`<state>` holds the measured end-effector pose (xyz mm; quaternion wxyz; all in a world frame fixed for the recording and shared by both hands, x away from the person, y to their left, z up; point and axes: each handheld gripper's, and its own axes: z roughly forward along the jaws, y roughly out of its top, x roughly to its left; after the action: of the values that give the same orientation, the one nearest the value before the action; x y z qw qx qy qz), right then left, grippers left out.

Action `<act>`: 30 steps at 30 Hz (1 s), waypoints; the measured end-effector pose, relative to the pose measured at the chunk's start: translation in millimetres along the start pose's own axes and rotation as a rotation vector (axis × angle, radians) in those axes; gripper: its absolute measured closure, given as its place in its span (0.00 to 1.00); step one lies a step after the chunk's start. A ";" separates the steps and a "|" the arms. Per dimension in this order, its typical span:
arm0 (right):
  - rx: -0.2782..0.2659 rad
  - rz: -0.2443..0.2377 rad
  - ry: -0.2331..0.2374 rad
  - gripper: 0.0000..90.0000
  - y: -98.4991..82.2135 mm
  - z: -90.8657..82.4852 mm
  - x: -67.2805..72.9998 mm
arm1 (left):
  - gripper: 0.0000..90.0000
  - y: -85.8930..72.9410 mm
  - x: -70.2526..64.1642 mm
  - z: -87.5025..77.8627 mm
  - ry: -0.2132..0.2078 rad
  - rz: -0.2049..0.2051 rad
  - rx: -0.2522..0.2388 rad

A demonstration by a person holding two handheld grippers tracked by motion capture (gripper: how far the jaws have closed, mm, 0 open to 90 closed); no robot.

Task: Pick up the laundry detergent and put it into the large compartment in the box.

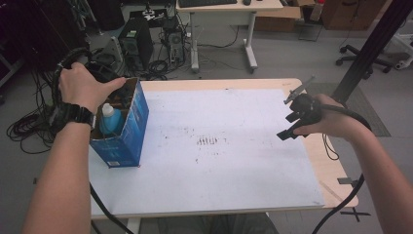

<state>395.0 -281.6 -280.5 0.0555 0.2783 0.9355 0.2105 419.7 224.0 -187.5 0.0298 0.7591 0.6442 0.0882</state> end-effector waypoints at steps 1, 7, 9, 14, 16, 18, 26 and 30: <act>0.000 0.001 0.000 0.22 0.1 0.0 0.1 | 0.28 0.2 -1.0 -1.0 -0.001 0.007 -0.006; -0.001 0.000 0.000 0.22 0.5 -0.3 0.1 | 0.27 1.7 -9.6 -5.3 -0.014 0.043 -0.023; -0.001 0.000 0.000 0.22 0.6 -0.4 0.3 | 0.28 2.4 -12.0 -5.5 -0.020 0.053 -0.026; 0.000 0.003 -0.001 0.22 -0.1 -0.5 -0.1 | 0.28 3.9 -17.8 -4.4 -0.024 0.078 -0.014; -0.003 0.004 -0.002 0.22 -0.3 -1.0 -0.5 | 0.28 4.6 -20.2 -4.0 -0.015 0.085 -0.010; -0.003 0.004 -0.001 0.22 -0.4 -1.1 -0.5 | 0.27 5.1 -22.7 -3.4 -0.015 0.095 -0.010; -0.001 0.003 -0.002 0.22 -0.2 -1.6 0.2 | 0.27 7.9 -37.6 -4.6 -0.029 0.155 -0.031; 0.000 0.003 -0.003 0.22 -0.4 -2.0 0.2 | 0.27 9.6 -44.8 -2.8 -0.025 0.182 -0.031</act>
<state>394.2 -282.5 -278.9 0.0566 0.2800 0.9350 0.2103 421.6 178.1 -187.5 0.0414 0.8149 0.5709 0.0911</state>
